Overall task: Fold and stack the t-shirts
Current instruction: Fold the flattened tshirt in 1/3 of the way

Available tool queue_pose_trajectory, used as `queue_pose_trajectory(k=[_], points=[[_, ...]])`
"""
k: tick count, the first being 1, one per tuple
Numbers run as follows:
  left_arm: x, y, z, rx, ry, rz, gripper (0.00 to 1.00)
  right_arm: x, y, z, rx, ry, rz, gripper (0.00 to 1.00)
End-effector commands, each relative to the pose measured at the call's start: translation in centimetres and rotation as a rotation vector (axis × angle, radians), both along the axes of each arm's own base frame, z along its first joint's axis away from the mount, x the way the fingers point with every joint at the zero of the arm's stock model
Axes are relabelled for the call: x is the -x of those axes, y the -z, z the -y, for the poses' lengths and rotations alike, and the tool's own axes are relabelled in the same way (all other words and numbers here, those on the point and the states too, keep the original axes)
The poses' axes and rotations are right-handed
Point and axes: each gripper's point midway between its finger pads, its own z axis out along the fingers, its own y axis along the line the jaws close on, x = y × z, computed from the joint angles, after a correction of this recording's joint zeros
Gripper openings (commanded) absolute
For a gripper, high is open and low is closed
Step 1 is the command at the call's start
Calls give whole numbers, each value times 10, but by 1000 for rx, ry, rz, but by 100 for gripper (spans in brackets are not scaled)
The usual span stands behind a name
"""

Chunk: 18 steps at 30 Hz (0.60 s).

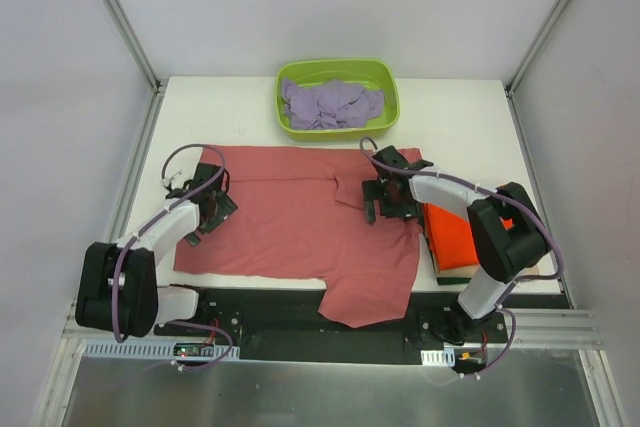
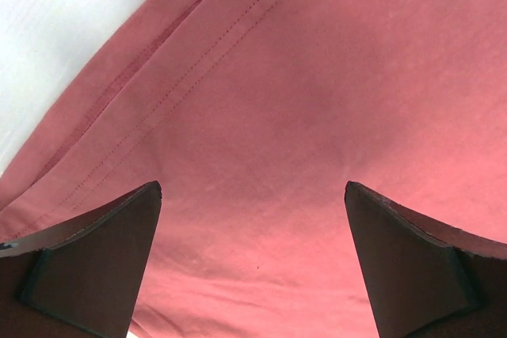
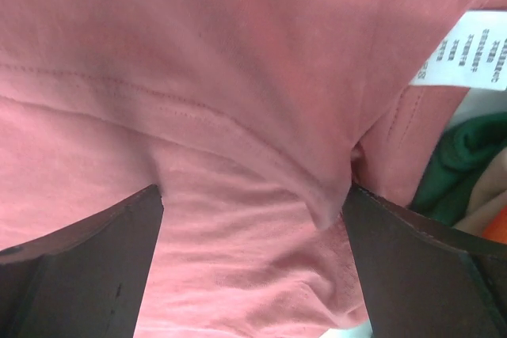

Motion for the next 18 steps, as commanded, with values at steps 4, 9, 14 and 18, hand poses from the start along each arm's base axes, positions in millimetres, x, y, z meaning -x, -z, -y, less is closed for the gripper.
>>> queue_pose_trajectory(k=[4,9,14,18], points=[[-28,-5,-11,-50,-32,-18,99,-45,-4,-5,-37,41,60,96],[-37,-7,-11,-56,-24,-27,99,-62,-14,-6,-49,32,88,96],[-34,-35,-12,-42,-35,64,99,-60,-43,-5,-36,-31,152,96],[3,-46,-13,-3,-111,72,99,-41,-61,2,-12,-46,221,96]])
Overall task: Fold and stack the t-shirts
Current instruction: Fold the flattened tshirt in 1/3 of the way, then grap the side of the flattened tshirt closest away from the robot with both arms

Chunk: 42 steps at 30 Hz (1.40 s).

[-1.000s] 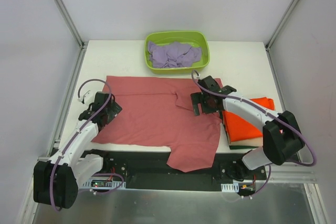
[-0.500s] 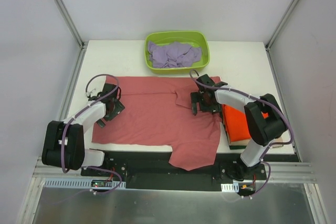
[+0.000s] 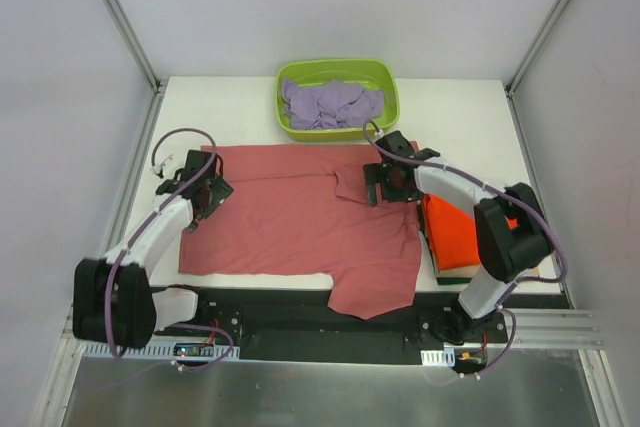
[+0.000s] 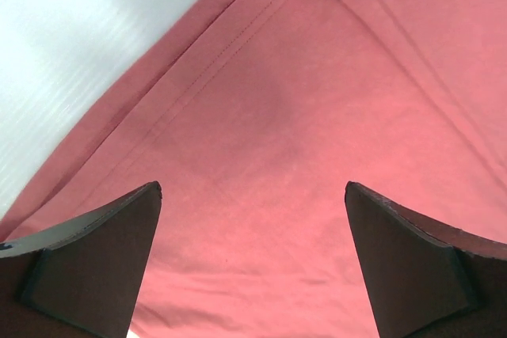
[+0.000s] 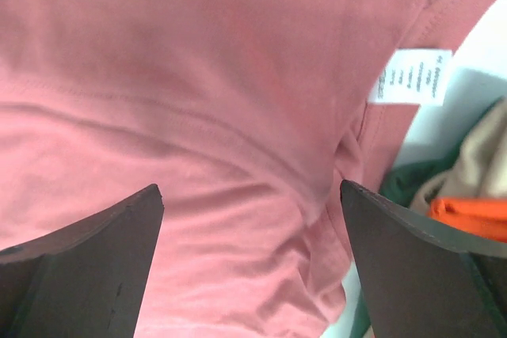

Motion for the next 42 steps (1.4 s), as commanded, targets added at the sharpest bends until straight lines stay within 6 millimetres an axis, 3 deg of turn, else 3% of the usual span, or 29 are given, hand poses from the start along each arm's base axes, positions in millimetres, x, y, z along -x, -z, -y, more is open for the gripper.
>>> queue_pose_trajectory(k=[1,4,7,14,29,35,37,42], points=[[44,-19,-10,21,-104,22,99,13,-40,3,-1,-40,134,96],[76,-9,-5,76,-148,0,99,26,-39,1,-32,-46,137,96],[108,13,4,138,-180,-70,98,33,-35,-2,-55,-61,127,96],[138,33,17,188,-200,-137,93,37,-33,-5,-72,-79,125,96],[149,49,4,127,-306,-168,65,43,-35,1,-69,-88,142,96],[151,53,-5,87,-339,-153,54,46,-39,-6,-85,-121,155,97],[148,51,-6,78,-339,-144,49,49,-42,-8,-84,-134,167,97],[138,46,-9,58,-332,-115,19,67,-47,-23,-45,-293,190,99]])
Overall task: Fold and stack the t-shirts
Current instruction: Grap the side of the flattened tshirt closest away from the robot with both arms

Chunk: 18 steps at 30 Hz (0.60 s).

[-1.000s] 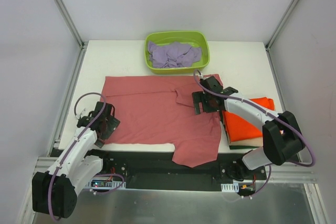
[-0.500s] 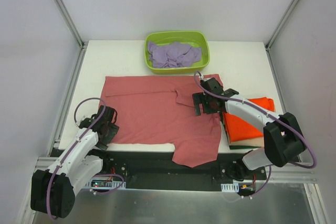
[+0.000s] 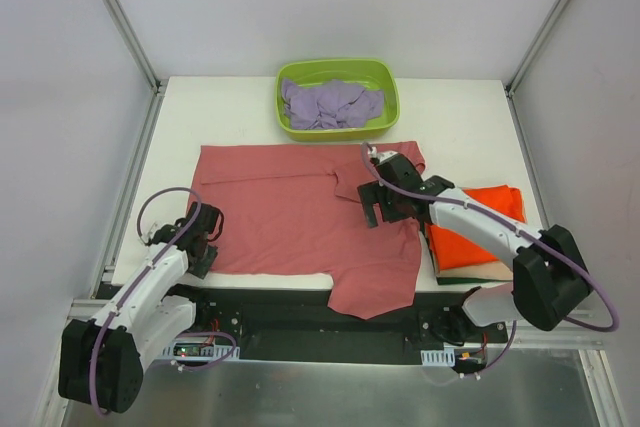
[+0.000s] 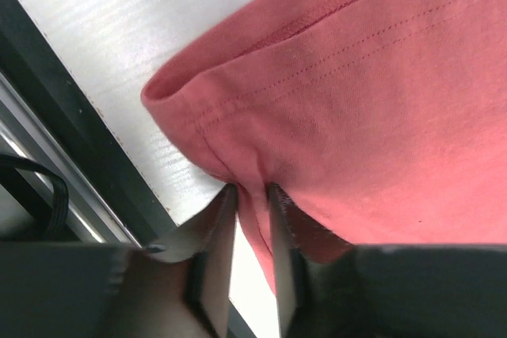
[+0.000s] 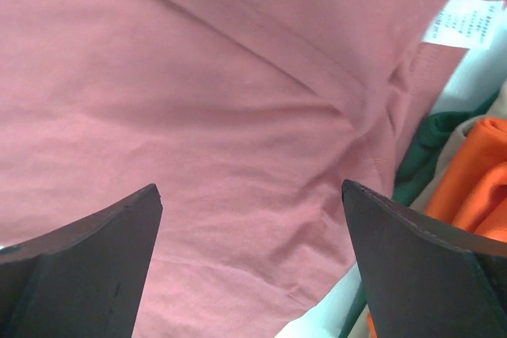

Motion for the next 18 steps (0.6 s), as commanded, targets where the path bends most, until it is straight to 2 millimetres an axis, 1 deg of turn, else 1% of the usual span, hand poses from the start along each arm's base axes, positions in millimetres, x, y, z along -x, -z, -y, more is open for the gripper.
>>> queue_pose_trajectory(k=[1,4,9,11,12,13,16,18], points=[[-2,0,-8,-53,-7,3,13,20,-12,-18,21,-155,54,99],[-8,-2,-10,-66,5,21,0,48,-9,-25,63,-254,41,96],[-17,-4,-10,-80,40,47,0,107,0,-34,115,-385,-34,91],[-23,-5,-8,-71,66,64,0,138,5,-37,113,-430,-103,89],[-25,-6,-5,-63,79,67,0,156,8,-39,100,-462,-157,88],[-25,-6,-4,-54,91,67,0,171,11,-37,94,-480,-208,86],[-24,-5,-1,-40,103,64,0,198,18,-28,133,-478,-289,84],[-23,-5,-1,-38,103,70,0,207,24,-19,175,-459,-314,81]])
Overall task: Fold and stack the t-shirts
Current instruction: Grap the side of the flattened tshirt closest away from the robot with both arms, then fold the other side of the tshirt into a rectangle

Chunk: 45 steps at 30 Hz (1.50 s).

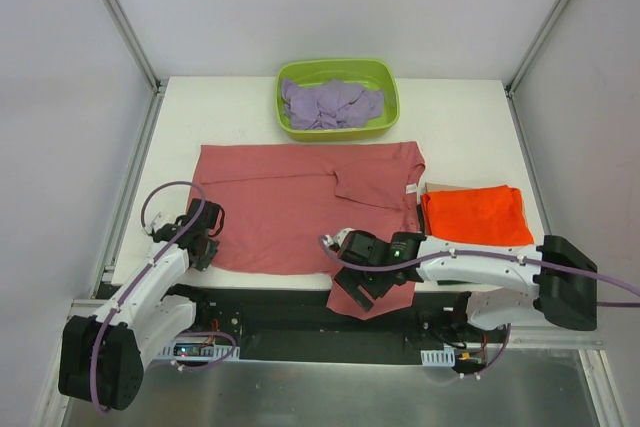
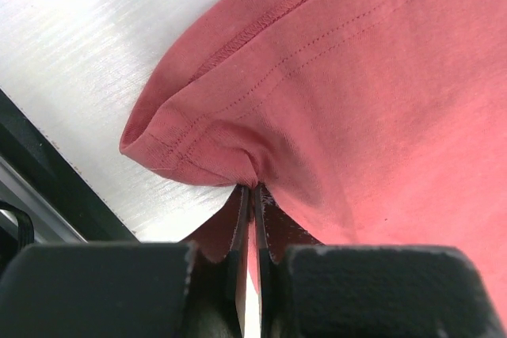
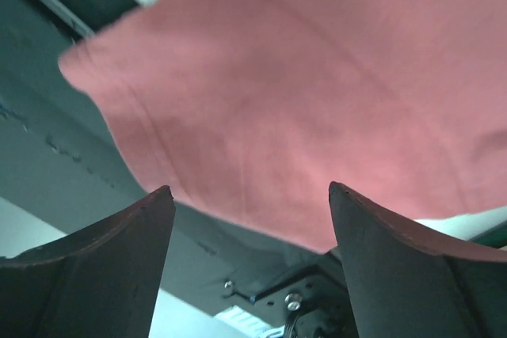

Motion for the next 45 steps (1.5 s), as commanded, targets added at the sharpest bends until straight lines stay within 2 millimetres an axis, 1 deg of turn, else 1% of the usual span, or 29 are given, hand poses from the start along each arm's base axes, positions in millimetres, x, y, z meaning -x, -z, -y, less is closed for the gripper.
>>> queue_pose_trajectory(k=[1,3,4,5,7,9,12,14,16,18,19,20,24,25,26,30,33,40,44,45], points=[[-3,-2,1,-7,35,16,0,37,8,28,110,63,-120,79],[-3,-3,1,-6,39,26,0,45,13,20,94,38,-144,76],[-3,-3,1,-4,39,26,0,52,15,17,86,16,-178,74],[-2,-3,1,-4,41,28,0,53,17,13,84,3,-176,74],[-3,-3,0,-7,41,33,0,49,23,12,101,4,-158,72],[-2,-2,0,-10,45,30,0,40,28,12,128,17,-116,69],[-2,-3,0,-14,45,29,0,42,34,10,158,13,-136,69],[-1,-1,0,-14,46,19,0,41,36,10,171,16,-133,66],[-1,-1,-1,-14,45,17,0,33,35,12,187,34,-93,56],[-1,-1,0,-14,45,17,0,28,32,13,186,45,-67,41],[-2,-2,-1,-17,44,19,0,27,30,14,189,50,-59,32],[-2,-2,-1,-15,44,20,0,27,29,14,183,50,-56,27],[-5,-6,0,-14,46,34,0,21,20,17,176,56,-24,17],[-7,-8,0,-14,49,39,0,17,18,19,181,65,-10,11],[-7,-9,0,-16,51,42,0,13,16,21,181,76,-6,8],[-14,-16,1,-17,61,62,0,-6,3,28,174,124,29,9],[-20,-23,2,-18,69,77,0,-21,-9,28,141,149,46,5],[-39,-45,0,-41,54,137,0,-75,-38,31,90,266,163,5],[-49,-51,-2,-58,46,144,0,-103,-48,31,109,278,231,6],[-51,-52,-2,-60,38,144,0,-112,-55,31,110,296,261,6]])
